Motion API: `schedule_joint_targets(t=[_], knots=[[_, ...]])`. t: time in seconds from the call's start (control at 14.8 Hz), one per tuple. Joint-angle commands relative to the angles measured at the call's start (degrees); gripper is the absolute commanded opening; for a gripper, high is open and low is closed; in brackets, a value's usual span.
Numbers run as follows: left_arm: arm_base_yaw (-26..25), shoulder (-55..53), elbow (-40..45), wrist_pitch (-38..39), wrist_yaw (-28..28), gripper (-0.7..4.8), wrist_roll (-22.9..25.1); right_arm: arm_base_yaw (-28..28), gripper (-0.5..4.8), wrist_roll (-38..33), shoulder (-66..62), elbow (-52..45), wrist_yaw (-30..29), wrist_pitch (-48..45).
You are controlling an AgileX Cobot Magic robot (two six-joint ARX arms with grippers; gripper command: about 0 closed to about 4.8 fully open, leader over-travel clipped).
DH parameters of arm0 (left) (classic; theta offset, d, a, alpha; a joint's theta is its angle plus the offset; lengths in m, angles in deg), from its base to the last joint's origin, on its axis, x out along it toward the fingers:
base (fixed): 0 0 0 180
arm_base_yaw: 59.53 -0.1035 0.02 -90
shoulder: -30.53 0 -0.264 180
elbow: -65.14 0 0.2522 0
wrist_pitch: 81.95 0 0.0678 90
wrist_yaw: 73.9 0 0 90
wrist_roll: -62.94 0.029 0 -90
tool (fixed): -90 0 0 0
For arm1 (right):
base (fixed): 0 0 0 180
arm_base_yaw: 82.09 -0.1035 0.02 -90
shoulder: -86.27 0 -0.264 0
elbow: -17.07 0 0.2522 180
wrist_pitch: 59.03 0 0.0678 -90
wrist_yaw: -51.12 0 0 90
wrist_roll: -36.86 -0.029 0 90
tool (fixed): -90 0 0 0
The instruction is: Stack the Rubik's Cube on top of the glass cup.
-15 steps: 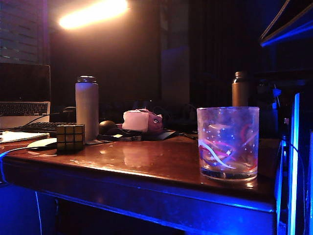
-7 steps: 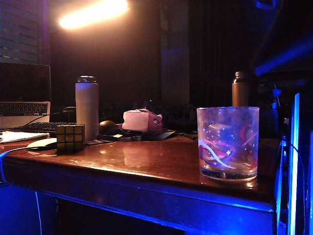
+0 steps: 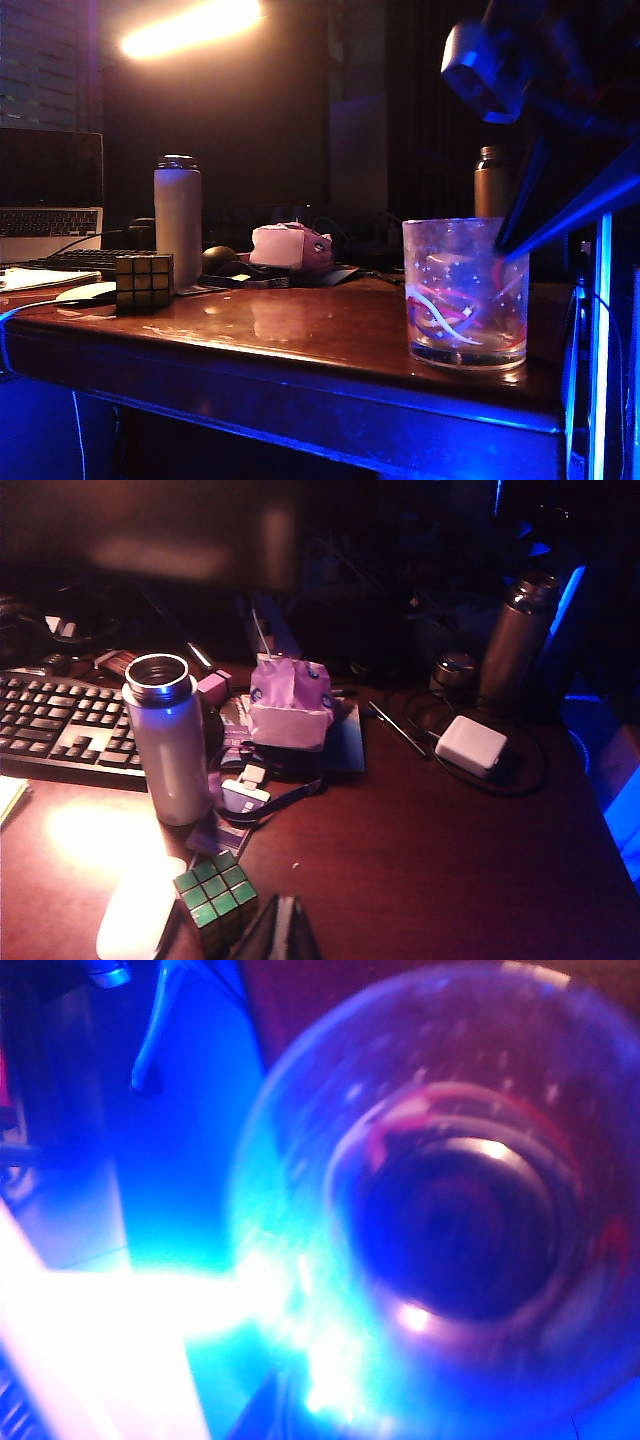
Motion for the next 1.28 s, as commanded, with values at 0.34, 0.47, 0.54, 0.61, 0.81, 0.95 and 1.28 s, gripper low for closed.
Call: schedule_joint_targets(t=[0.34,0.47,0.54,0.61,0.81,0.95,1.28], knots=[[0.07,0.13,-0.33,-1.03,-0.35,-0.04,-0.22,-0.07,-0.01,0.11,-6.36,0.13,4.00,-12.39],[0.07,0.20,-0.33,-0.81,-0.35,-0.03,-0.22,-0.07,-0.01,-0.04,-5.44,1.20,0.79,-11.52],[0.07,0.24,-0.33,-0.50,-0.35,-0.03,-0.22,-0.07,-0.01,-0.17,-4.28,2.86,-0.33,-8.68],[0.07,0.28,-0.33,-0.35,-0.37,-0.03,-0.22,-0.07,-0.01,-0.20,-2.67,5.25,-0.24,-5.86],[0.07,0.26,-0.33,-0.13,-0.37,-0.03,-0.24,-0.07,-0.01,0.02,2.71,10.95,5.86,-9.44],[0.07,0.26,-0.33,0.66,-0.39,-0.03,-0.20,0.00,-0.01,0.02,4.11,12.96,6.10,-5.90],[0.07,-3.21,-0.33,-0.31,-0.39,-0.03,-0.22,0.04,-0.01,3.76,9.20,14.80,12.33,10.91]])
